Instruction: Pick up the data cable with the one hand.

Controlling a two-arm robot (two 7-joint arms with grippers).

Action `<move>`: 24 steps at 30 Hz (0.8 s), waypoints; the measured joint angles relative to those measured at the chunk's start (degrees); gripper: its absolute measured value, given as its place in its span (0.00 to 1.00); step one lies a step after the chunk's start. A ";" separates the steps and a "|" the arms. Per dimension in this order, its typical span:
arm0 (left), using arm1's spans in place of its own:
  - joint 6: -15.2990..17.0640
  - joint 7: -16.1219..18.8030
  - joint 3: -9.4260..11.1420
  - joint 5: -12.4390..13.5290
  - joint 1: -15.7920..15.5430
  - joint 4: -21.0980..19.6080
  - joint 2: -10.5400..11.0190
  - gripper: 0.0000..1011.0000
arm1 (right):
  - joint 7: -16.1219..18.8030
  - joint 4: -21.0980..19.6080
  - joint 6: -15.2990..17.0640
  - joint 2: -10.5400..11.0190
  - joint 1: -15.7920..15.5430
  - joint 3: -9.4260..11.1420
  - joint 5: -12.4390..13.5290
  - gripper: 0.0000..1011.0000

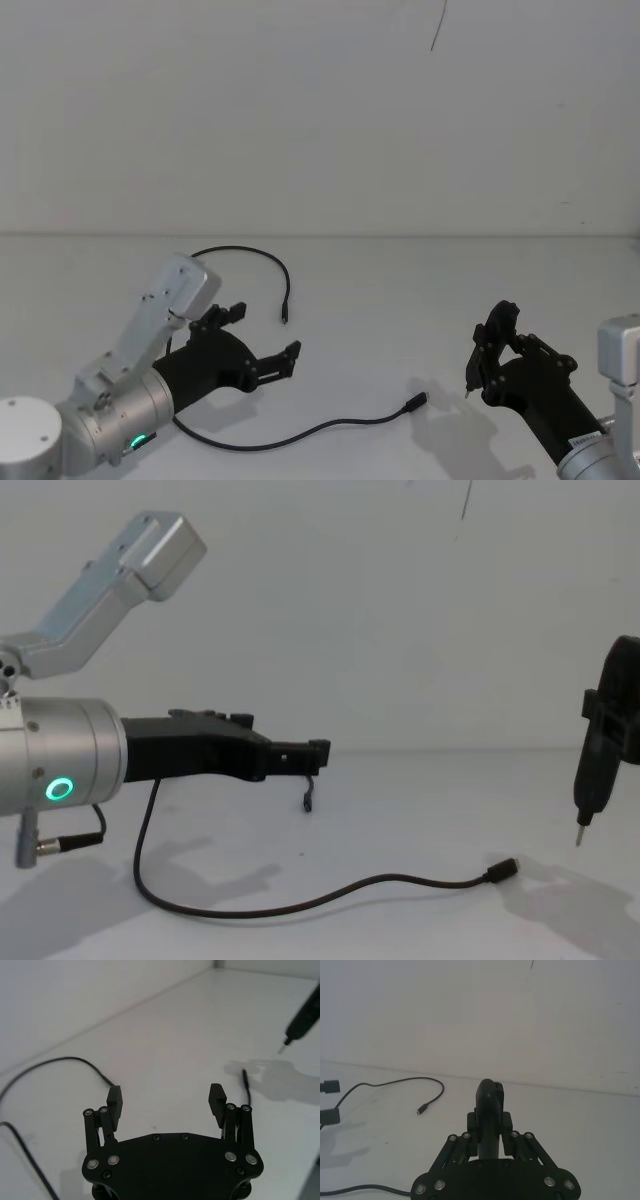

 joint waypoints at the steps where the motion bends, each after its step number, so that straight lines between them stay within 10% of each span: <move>1: 0.99 -1.33 0.12 -0.74 -0.58 0.30 0.33 0.99 | 0.00 0.00 -0.01 0.00 0.00 0.00 0.00 0.26; 24: 7.75 -20.33 8.56 -2.74 -14.60 12.54 1.03 0.99 | 0.00 0.00 0.00 0.00 0.01 0.00 0.00 0.26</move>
